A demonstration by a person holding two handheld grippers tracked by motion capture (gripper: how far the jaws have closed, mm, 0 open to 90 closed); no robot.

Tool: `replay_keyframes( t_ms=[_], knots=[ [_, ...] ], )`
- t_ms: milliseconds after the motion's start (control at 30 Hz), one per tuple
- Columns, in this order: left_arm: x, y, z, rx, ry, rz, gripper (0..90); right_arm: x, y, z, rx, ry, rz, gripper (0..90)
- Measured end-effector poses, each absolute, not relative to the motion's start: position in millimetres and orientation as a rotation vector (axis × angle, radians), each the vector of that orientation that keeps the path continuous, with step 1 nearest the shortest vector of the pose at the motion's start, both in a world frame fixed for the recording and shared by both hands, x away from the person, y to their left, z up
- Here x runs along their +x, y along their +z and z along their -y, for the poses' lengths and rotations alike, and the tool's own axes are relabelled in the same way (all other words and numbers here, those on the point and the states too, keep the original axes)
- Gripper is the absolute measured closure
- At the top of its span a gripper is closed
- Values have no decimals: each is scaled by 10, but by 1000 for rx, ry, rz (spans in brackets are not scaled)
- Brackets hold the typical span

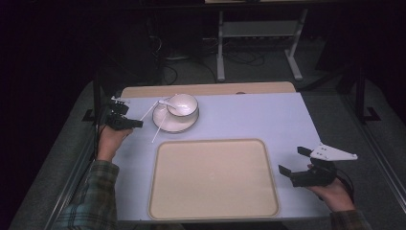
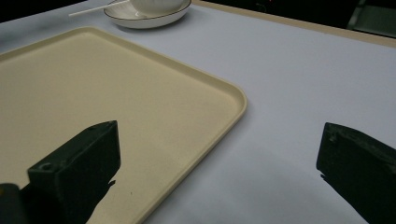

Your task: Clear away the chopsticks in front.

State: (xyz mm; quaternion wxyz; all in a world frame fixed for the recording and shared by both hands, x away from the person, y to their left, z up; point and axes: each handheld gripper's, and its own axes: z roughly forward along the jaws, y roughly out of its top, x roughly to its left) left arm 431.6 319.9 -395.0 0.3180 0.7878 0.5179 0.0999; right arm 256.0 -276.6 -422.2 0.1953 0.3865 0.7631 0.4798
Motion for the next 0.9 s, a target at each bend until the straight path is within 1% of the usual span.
replay_keyframes(
  t_ms=[267,667,733,900],
  knots=[
    [4081,-3889,-3168,2078,274,-1332,843,2576,-4196,2772,1084,1361,-2113,0],
    [3740,-3921,-3116,2081,270,-1273,843,2603,-4160,2731,1079,1367,-2089,0],
    [3688,-3941,-3099,2081,271,-1263,843,2610,-4161,2727,1071,1363,-2089,26],
    [3607,-3947,-3035,2087,259,-1236,843,2624,-4162,2727,1068,1370,-2080,26]
  ],
)
